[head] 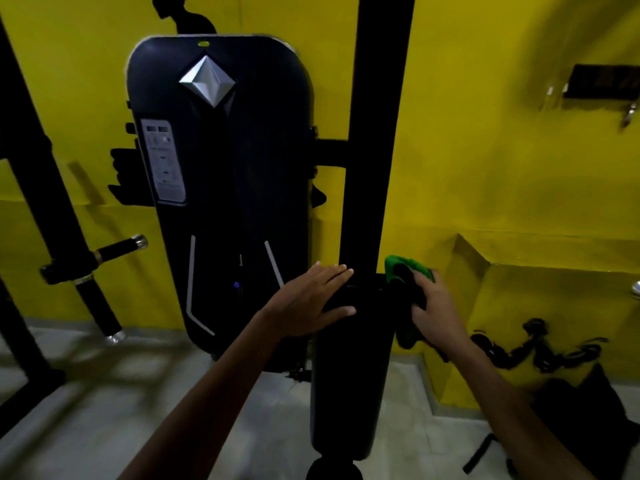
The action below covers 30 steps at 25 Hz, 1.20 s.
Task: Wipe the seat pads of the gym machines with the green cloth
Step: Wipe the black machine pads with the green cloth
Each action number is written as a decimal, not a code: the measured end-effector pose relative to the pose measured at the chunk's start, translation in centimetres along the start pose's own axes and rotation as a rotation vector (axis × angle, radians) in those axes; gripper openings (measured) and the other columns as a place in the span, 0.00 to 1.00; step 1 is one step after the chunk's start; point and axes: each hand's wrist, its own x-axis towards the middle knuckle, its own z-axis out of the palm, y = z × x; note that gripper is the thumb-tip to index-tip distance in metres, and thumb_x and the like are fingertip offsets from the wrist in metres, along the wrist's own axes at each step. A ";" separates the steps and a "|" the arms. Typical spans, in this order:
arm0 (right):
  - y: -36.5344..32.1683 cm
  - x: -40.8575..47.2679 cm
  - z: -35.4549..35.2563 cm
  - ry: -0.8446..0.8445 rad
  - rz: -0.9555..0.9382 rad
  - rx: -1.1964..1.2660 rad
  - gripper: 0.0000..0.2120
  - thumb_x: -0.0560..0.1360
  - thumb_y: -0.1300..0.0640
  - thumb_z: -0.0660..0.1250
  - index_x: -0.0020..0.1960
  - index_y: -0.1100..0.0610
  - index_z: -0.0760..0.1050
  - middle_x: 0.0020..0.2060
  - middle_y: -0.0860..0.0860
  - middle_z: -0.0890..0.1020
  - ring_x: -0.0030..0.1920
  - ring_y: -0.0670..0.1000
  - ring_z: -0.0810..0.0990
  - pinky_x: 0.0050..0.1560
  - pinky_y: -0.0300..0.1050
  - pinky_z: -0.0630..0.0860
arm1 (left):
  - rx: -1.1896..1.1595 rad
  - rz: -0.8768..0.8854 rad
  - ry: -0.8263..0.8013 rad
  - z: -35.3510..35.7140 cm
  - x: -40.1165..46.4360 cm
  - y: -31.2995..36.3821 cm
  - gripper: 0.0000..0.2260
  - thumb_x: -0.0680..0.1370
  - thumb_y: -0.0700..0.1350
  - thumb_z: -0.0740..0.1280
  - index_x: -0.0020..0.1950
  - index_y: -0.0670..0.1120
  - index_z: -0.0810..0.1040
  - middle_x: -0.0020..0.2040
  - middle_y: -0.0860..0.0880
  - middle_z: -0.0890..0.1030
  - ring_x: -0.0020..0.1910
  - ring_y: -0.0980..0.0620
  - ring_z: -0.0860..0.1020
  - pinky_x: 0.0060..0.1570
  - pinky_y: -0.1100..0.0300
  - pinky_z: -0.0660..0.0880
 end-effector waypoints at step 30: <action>-7.6 -7.3 14.1 0.656 0.027 -0.290 0.40 0.65 0.49 0.69 0.75 0.48 0.58 0.63 0.52 0.66 0.62 0.50 0.68 0.57 0.36 0.75 | -0.528 0.518 -0.471 0.1 9.2 -5.3 0.20 0.84 0.45 0.52 0.76 0.52 0.57 0.75 0.57 0.57 0.73 0.62 0.56 0.65 0.77 0.49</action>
